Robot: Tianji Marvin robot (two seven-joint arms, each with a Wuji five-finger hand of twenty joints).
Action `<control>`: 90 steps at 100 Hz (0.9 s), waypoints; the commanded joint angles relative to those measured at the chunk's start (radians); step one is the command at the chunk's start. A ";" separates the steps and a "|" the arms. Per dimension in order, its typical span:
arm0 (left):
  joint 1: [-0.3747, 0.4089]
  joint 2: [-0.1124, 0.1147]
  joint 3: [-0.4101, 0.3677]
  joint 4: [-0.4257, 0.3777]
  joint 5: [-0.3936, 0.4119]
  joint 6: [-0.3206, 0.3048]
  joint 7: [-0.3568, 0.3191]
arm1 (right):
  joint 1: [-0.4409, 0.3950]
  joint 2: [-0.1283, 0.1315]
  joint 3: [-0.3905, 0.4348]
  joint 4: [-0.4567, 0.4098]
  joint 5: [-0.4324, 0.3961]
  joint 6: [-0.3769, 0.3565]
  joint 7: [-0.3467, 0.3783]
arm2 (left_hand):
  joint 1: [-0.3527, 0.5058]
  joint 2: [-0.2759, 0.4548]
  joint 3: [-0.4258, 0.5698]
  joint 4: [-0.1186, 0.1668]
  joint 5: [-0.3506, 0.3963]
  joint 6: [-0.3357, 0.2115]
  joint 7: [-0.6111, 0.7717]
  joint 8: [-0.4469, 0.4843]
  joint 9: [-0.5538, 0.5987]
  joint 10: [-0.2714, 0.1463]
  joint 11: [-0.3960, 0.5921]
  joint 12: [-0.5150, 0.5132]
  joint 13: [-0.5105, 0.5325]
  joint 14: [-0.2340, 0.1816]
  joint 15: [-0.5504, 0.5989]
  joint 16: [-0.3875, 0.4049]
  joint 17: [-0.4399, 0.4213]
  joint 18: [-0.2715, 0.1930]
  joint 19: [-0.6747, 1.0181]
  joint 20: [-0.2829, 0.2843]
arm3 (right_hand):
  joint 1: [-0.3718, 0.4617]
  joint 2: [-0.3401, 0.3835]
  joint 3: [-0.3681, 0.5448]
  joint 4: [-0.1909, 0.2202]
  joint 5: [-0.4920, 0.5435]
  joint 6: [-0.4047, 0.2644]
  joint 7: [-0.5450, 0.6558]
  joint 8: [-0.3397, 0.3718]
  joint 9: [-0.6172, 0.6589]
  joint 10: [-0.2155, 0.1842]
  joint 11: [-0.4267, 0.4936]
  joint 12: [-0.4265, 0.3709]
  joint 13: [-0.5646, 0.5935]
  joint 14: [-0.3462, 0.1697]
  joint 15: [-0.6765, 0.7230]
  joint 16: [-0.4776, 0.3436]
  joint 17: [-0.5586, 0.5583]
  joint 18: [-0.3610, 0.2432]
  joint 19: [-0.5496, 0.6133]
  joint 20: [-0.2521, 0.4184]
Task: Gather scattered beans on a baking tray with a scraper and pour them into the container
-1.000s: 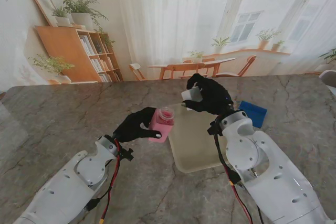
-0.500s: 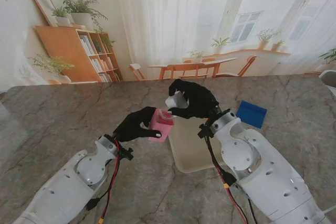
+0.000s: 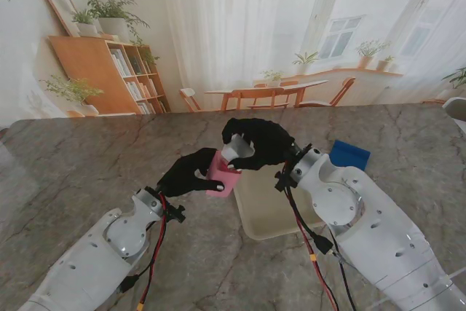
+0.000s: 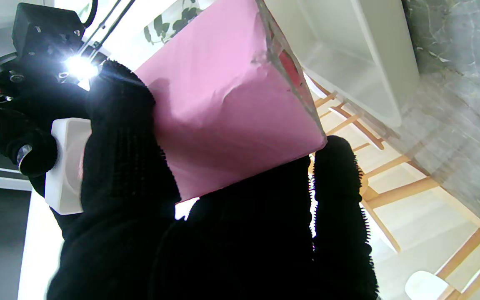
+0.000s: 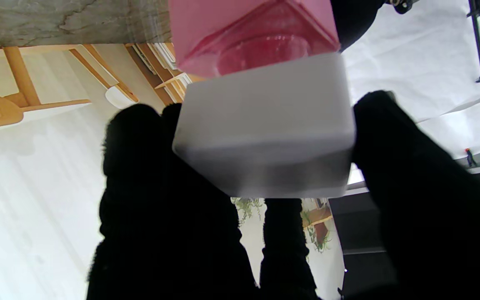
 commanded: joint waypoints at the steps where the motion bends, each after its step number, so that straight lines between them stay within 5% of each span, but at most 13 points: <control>1: 0.000 -0.007 0.003 -0.003 -0.002 -0.006 0.006 | 0.023 0.003 -0.006 0.009 -0.002 -0.016 0.020 | 0.266 0.136 0.213 0.056 0.087 -0.263 0.190 0.034 0.141 -0.231 0.172 0.104 0.044 -0.084 0.028 0.015 0.011 -0.038 -0.012 -0.010 | 0.320 0.073 0.207 0.041 0.066 -0.058 0.052 -0.001 0.094 -0.222 0.061 0.017 0.091 -0.179 0.046 0.053 0.021 -0.182 -0.008 0.018; 44: 0.009 -0.009 -0.005 -0.010 -0.005 0.001 0.017 | 0.117 0.010 -0.061 0.091 -0.050 -0.164 0.024 | 0.265 0.137 0.212 0.056 0.085 -0.265 0.192 0.032 0.141 -0.232 0.172 0.104 0.045 -0.087 0.027 0.015 0.015 -0.039 -0.015 -0.013 | 0.297 0.083 0.221 0.026 0.172 -0.212 -0.113 -0.066 0.199 -0.320 -0.134 -0.022 0.090 -0.225 -0.084 0.063 -0.042 -0.149 -0.075 0.024; 90: 0.018 -0.009 -0.016 -0.020 -0.010 0.010 0.019 | 0.168 0.020 -0.083 0.133 -0.113 -0.258 0.024 | 0.265 0.136 0.211 0.056 0.086 -0.267 0.196 0.031 0.142 -0.234 0.172 0.104 0.047 -0.087 0.027 0.016 0.016 -0.042 -0.015 -0.014 | 0.273 0.097 0.231 0.021 0.180 -0.328 -0.150 -0.061 0.234 -0.422 -0.196 -0.034 0.069 -0.269 -0.145 0.079 -0.112 -0.127 -0.128 0.015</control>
